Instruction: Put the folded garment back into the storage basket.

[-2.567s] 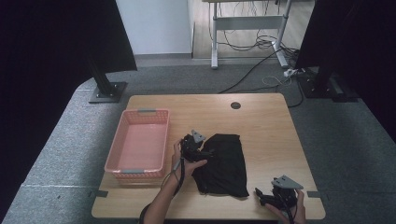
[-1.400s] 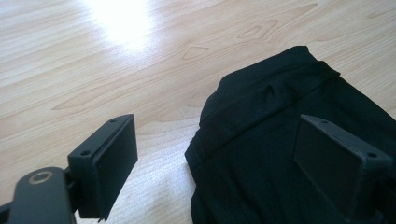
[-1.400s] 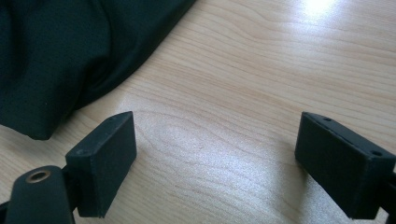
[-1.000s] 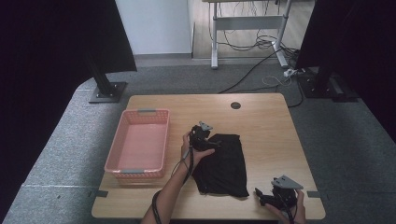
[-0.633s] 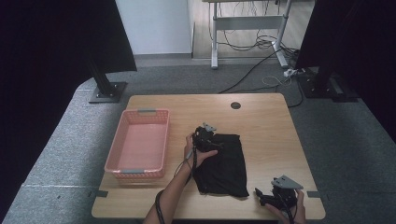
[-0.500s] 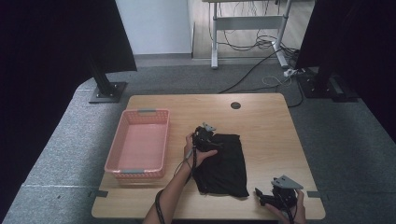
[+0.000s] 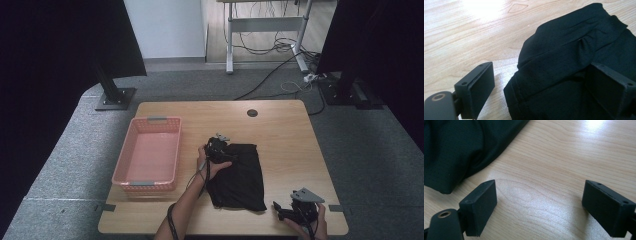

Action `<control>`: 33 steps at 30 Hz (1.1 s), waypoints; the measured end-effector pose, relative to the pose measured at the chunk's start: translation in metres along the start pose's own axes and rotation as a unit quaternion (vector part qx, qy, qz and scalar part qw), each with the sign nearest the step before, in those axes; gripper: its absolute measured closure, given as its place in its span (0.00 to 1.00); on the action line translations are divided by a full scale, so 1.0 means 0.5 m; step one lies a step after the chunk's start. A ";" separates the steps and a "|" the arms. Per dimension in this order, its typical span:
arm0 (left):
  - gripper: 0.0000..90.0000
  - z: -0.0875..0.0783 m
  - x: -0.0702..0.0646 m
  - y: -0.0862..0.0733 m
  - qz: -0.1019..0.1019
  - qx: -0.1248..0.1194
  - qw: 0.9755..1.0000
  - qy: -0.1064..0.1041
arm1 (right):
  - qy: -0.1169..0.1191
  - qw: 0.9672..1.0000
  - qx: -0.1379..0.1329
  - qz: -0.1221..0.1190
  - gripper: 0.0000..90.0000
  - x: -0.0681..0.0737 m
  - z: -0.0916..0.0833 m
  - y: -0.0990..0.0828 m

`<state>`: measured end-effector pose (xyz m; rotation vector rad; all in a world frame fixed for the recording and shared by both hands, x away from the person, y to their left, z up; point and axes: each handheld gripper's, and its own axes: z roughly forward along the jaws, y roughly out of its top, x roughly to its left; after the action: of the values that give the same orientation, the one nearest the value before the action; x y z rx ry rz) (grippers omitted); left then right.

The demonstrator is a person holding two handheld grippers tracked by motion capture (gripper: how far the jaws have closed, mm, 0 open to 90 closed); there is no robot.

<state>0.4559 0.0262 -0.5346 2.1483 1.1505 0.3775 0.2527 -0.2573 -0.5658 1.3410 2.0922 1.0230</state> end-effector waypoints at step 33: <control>0.60 -0.014 0.011 -0.019 -0.028 -0.008 0.996 -0.087 | 0.000 1.000 0.000 0.000 0.14 0.001 0.000 -0.001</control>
<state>0.4491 0.0374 -0.5362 2.0842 1.1029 0.1707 0.2524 -0.2571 -0.5660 1.3398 2.0913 1.0227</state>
